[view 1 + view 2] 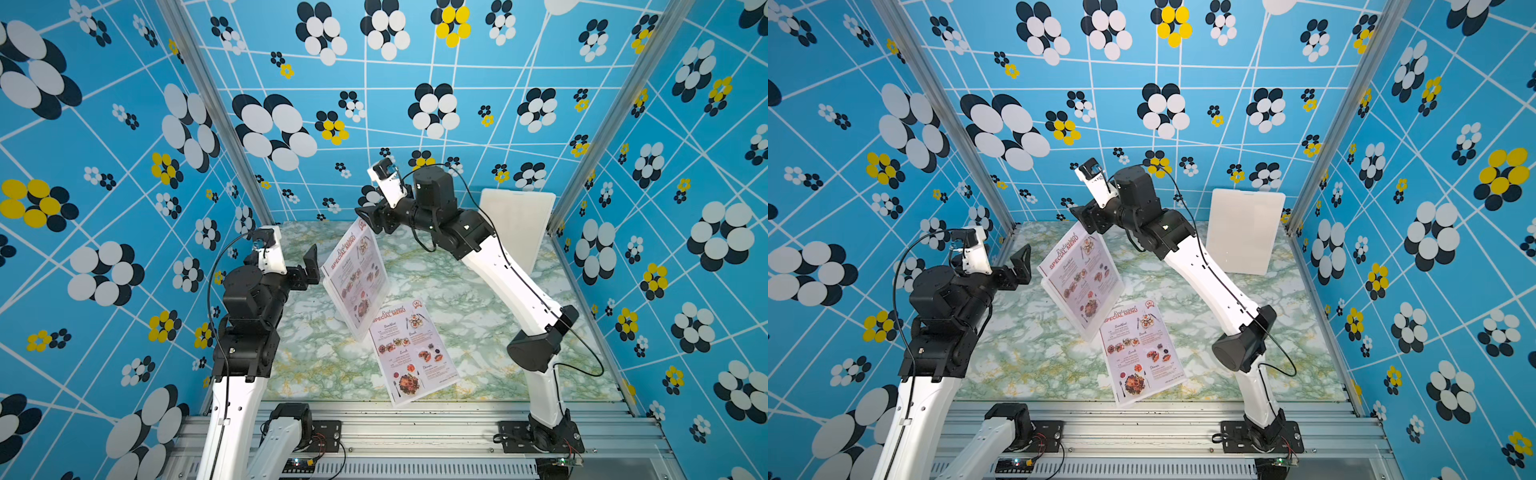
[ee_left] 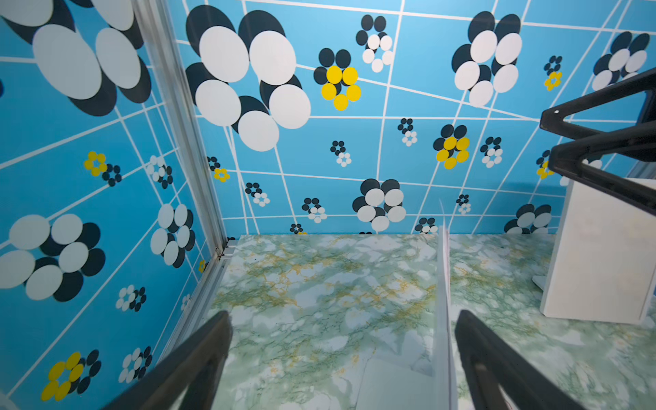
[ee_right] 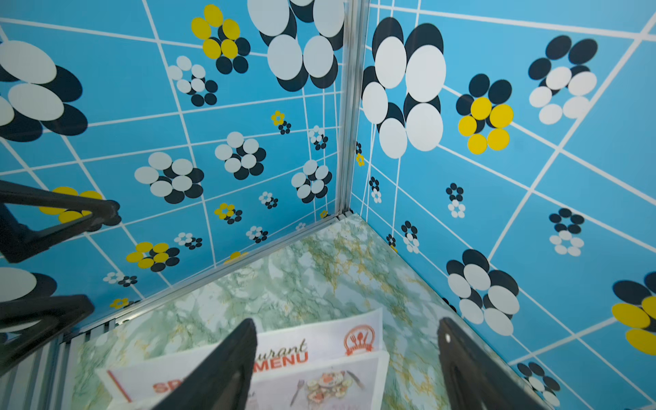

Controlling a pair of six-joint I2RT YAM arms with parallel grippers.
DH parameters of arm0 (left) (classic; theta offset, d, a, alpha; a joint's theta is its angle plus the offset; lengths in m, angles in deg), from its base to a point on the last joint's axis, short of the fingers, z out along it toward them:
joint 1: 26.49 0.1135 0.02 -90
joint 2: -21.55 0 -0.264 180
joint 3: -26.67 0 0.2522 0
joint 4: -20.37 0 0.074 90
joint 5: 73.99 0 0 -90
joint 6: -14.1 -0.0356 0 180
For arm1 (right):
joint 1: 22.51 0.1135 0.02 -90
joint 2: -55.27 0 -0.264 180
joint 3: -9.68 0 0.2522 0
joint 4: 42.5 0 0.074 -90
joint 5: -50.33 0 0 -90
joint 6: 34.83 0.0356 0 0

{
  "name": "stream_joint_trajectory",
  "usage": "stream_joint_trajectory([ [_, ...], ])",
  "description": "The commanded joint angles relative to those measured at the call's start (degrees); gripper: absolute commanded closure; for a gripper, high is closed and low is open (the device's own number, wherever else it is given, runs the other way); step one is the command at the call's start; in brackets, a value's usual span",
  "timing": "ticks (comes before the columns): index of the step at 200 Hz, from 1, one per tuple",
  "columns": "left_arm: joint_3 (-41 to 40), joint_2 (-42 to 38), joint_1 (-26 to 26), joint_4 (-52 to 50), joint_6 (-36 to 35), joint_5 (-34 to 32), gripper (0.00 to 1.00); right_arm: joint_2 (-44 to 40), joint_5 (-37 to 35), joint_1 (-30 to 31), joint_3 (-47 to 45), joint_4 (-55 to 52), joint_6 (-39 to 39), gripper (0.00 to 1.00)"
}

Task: Insert the menus into the narrow rack
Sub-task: Insert the menu into the narrow rack.

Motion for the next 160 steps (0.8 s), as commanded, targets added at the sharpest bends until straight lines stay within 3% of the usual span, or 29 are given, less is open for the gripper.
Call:
stream_joint_trajectory([
  [1,-2.1,-1.1,1.3,-1.3,3.1,-0.6,0.01,7.6,-3.8,2.0,7.5,-7.5,-1.2,0.16],
  [20,-3.7,-2.0,1.9,-1.4,3.3,-0.1,0.01,10.4,-4.2,2.9,11.7,-8.1,-1.6,0.14],
  [160,-8.3,-2.7,2.4,-0.5,3.8,-0.2,0.01,9.8,-8.4,4.4,7.0,-9.4,-5.4,0.13],
])
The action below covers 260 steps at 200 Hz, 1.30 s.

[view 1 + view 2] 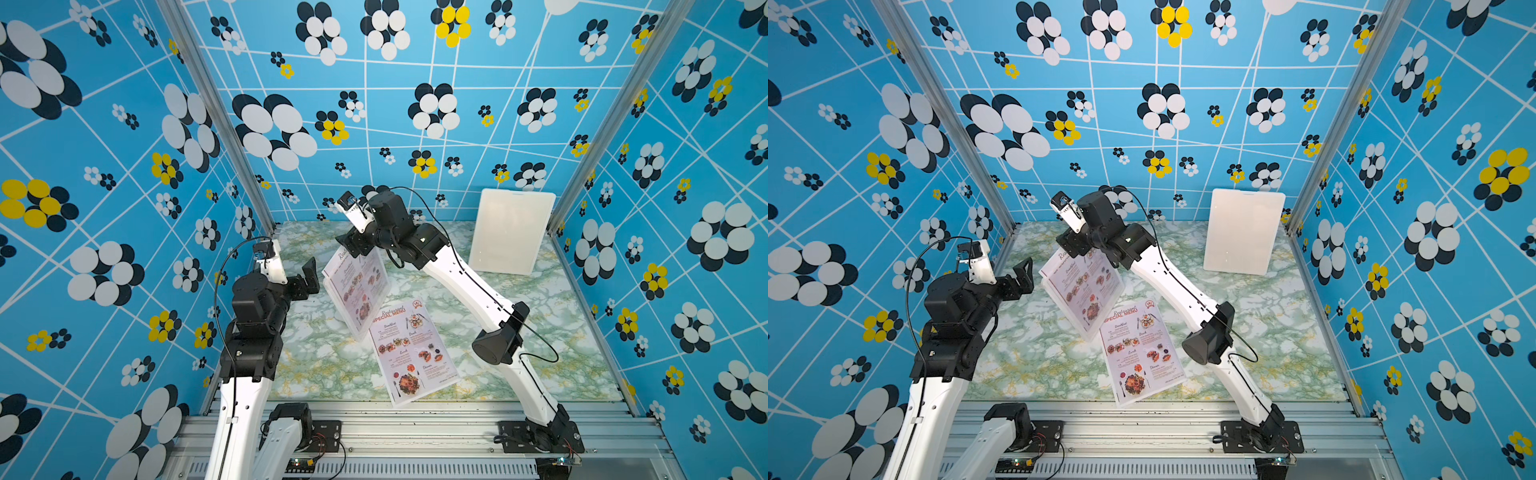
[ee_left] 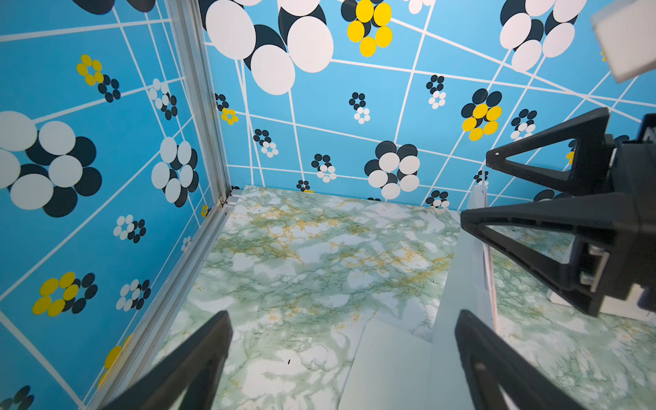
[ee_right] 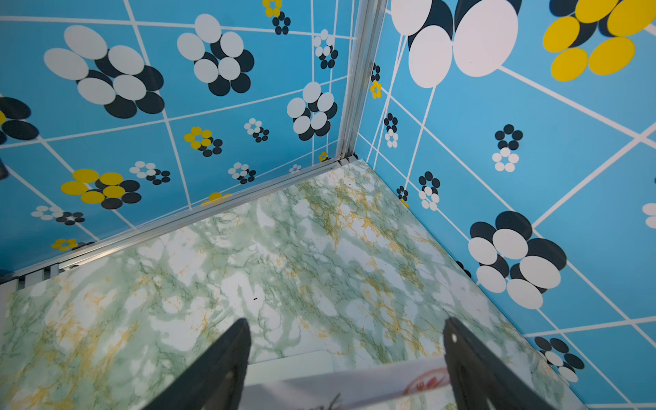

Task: Insert the menus into the narrow rack
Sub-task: Insert the menu into the narrow rack.

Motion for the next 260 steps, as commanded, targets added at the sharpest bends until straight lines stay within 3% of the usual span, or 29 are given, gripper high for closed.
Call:
stream_joint_trajectory([
  [1,-1.2,-0.7,0.6,0.6,0.3,-0.3,0.01,-2.6,-1.5,0.4,-2.2,-1.6,-0.8,0.13],
  [83,-2.3,-0.5,0.6,0.9,0.1,-1.0,0.01,-5.8,-3.4,0.7,-6.0,-1.9,-1.8,0.13],
  [155,-3.3,-0.6,0.6,1.5,0.2,-0.9,0.01,-0.6,-4.9,2.9,3.3,-3.1,-4.8,0.11],
  [260,-4.2,-0.9,0.6,1.9,0.4,-0.6,0.01,-1.0,-7.2,4.0,0.9,-6.4,-5.0,0.11],
])
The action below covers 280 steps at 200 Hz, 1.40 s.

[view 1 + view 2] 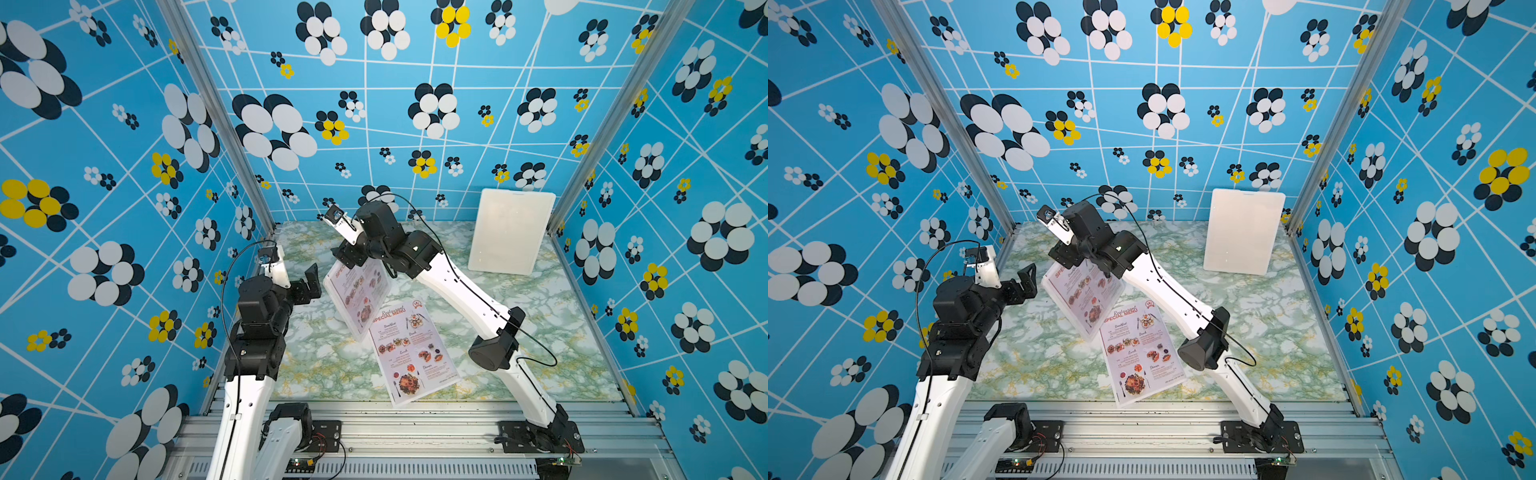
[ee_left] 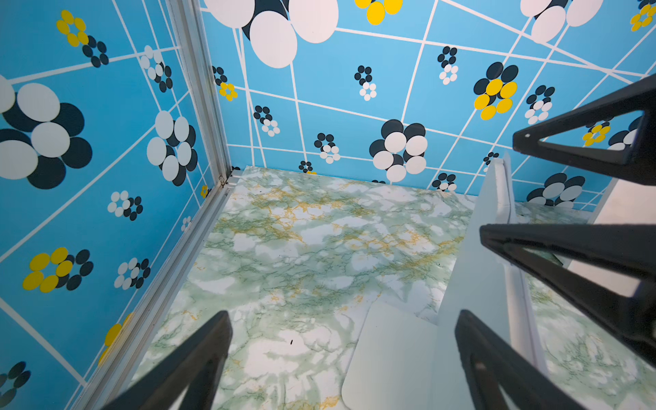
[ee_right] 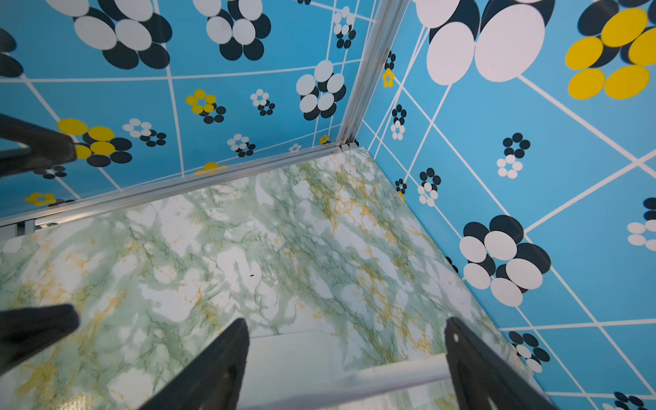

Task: Insert the menus into the narrow rack
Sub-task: Insert the menu into the narrow rack.

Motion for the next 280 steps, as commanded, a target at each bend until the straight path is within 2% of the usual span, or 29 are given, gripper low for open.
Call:
stream_joint_trajectory([
  [1,-1.0,-0.6,0.6,1.6,0.3,-0.4,0.01,-1.5,-1.4,-0.1,-1.1,-1.6,0.4,0.11],
  [109,-1.6,-1.2,0.6,1.4,0.2,-1.1,0.0,-4.5,-3.7,-0.3,-1.1,-4.8,1.4,0.11],
  [165,-1.7,-1.6,0.6,1.1,0.0,-1.1,0.01,-1.3,-4.6,-0.8,1.7,-3.5,1.3,0.1],
  [280,-2.1,-2.0,0.5,1.2,-0.3,-1.3,0.01,-2.7,-4.4,-1.9,-2.1,-6.1,1.7,0.11],
])
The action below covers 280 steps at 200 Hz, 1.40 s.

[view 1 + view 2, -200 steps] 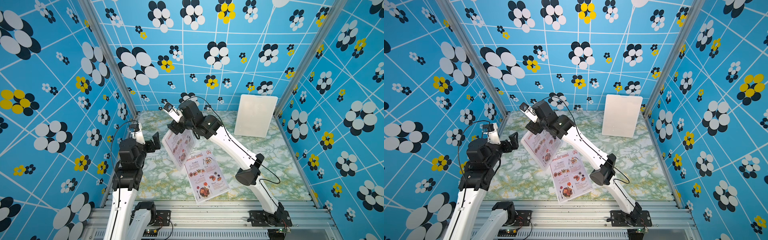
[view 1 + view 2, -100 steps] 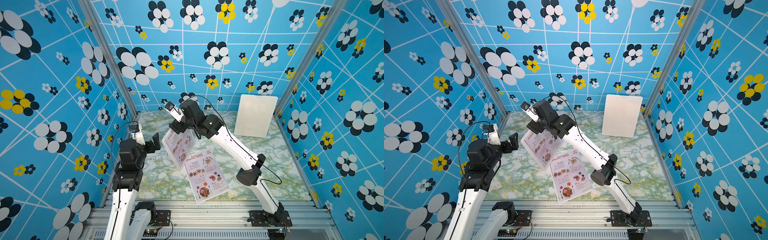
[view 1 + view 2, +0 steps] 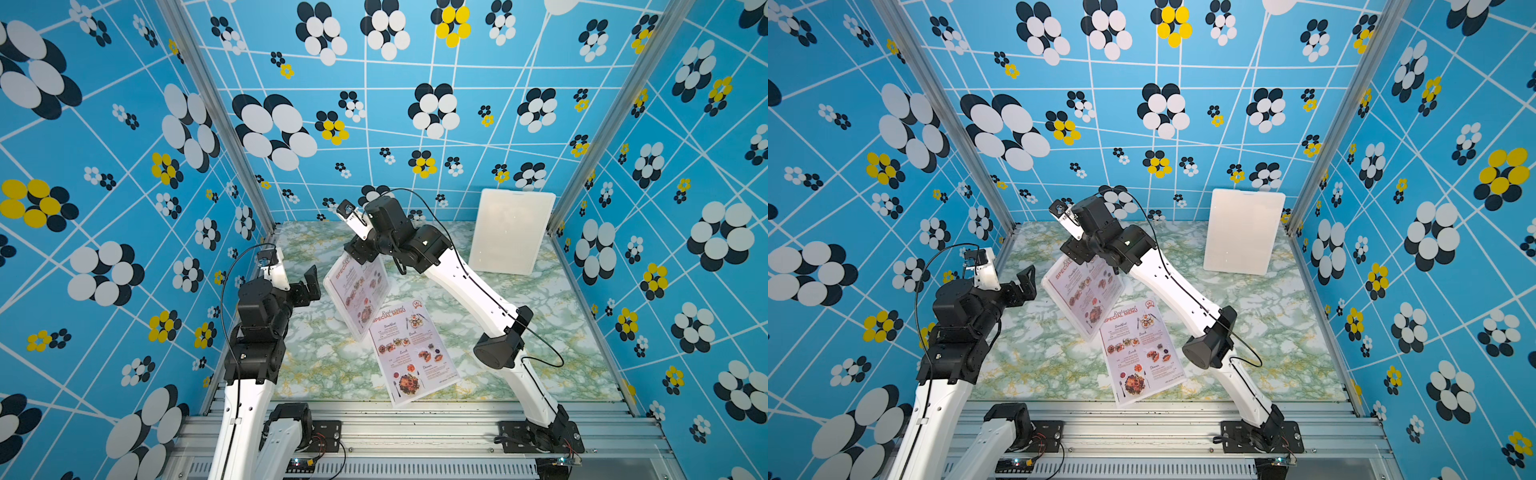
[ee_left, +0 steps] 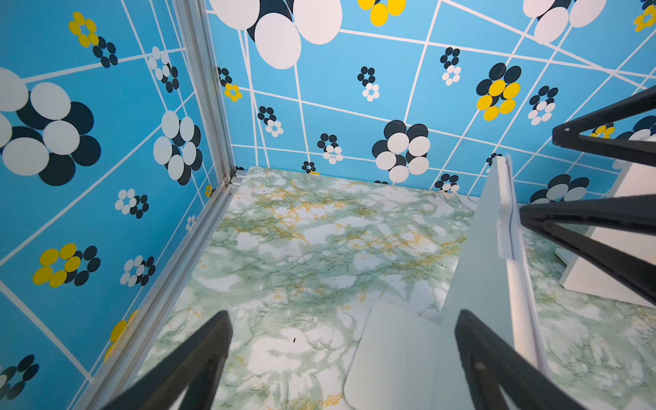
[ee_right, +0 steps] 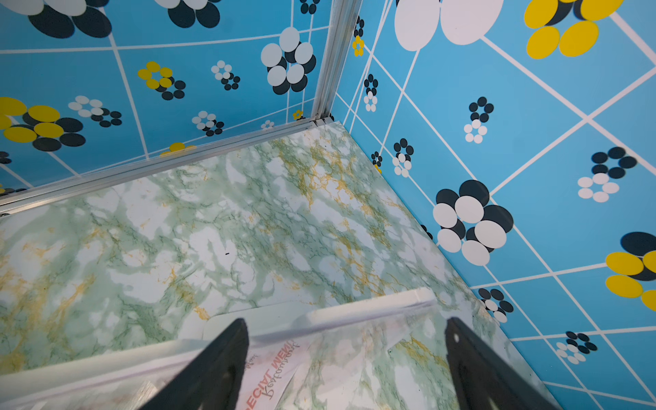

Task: Insert the menus into the narrow rack
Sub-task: Insert the menu into the narrow rack.

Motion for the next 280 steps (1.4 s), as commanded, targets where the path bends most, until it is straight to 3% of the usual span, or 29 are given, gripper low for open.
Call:
stream_joint_trajectory([
  [1,-1.3,-0.9,0.5,1.2,-0.2,-0.6,0.01,-0.6,-0.9,0.0,-1.7,-1.9,0.9,0.11],
  [107,-1.6,-0.8,0.5,1.8,-0.2,-0.3,0.01,0.0,-1.5,-0.2,-0.1,13.1,4.7,0.1],
  [170,-1.9,-0.8,0.5,2.4,-0.1,0.3,0.01,7.0,-1.1,-0.2,4.2,12.0,4.3,0.09],
  [280,-1.6,-1.5,-0.3,1.6,-1.0,-1.2,0.01,1.8,-1.3,-1.3,1.2,9.4,5.8,0.09],
])
